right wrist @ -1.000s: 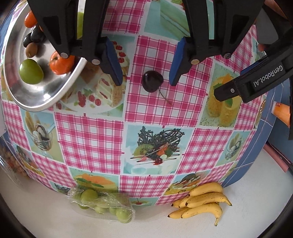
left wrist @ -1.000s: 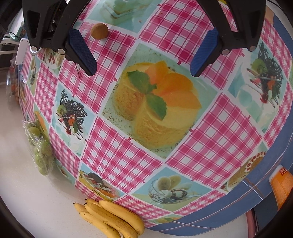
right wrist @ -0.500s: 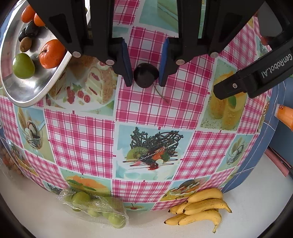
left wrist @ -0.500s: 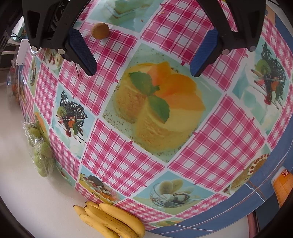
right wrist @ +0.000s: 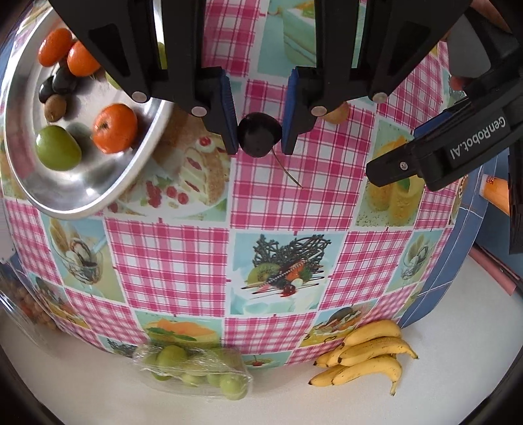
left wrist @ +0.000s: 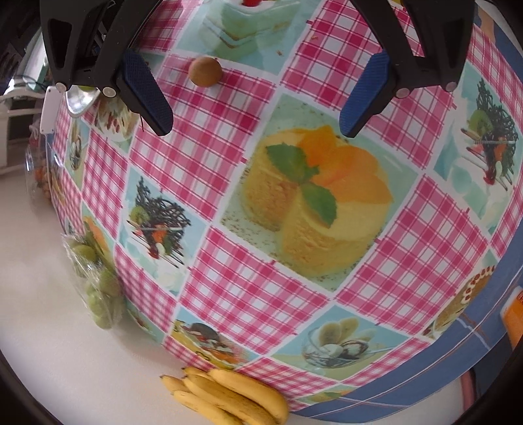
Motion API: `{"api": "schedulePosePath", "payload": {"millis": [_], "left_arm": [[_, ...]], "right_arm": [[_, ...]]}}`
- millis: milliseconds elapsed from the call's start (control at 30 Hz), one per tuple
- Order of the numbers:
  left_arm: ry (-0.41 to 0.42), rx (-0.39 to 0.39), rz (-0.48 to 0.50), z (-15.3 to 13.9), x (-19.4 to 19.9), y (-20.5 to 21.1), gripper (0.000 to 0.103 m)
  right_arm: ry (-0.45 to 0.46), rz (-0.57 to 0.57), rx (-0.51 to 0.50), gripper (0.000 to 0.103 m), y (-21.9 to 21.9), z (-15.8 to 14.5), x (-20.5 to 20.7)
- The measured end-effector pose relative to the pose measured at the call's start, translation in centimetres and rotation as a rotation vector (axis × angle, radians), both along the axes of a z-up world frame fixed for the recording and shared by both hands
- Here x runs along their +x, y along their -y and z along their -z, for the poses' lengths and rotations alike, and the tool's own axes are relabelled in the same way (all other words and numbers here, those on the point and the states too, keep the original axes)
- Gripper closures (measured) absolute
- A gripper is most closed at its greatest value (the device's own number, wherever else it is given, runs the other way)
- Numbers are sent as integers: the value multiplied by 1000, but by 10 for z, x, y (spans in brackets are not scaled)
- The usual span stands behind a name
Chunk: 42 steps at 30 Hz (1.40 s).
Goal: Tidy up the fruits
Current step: 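Close the right tool on the dark cherry while the left tool approaches the kiwi, then grasp the small brown kiwi with the left tool while the right tool holds the cherry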
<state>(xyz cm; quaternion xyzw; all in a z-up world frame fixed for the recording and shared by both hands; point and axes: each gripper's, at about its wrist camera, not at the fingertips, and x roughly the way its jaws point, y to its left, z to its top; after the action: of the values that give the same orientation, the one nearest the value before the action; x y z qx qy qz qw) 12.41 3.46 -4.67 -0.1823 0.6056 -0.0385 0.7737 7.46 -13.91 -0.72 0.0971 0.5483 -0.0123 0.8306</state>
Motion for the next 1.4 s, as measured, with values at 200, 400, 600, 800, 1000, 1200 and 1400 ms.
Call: {"api": "schedulePosePath", "payload": {"millis": [200,400,600,800,1000,1200,1400], "left_arm": [[-12,-22,52,0,-10,16,8],[-34,-62,84,1,-15,24,22],[-47,-78,113,2,-18,32,42],[-44,-59,123,3,-20,36,57],[-50,-86,137,5,-22,39,76],[-26,-80,148,-1,-24,41,76],[4,-90,141,-12,-24,37,76]], "right_arm": [[7,19,25,75,8,-9,-16],[16,34,37,75,13,-15,-28],[27,41,50,75,16,-20,-41],[53,43,61,75,16,-28,-51],[77,51,79,75,19,-35,-59],[94,61,97,75,24,-40,-64],[96,69,106,75,29,-42,-66]]}}
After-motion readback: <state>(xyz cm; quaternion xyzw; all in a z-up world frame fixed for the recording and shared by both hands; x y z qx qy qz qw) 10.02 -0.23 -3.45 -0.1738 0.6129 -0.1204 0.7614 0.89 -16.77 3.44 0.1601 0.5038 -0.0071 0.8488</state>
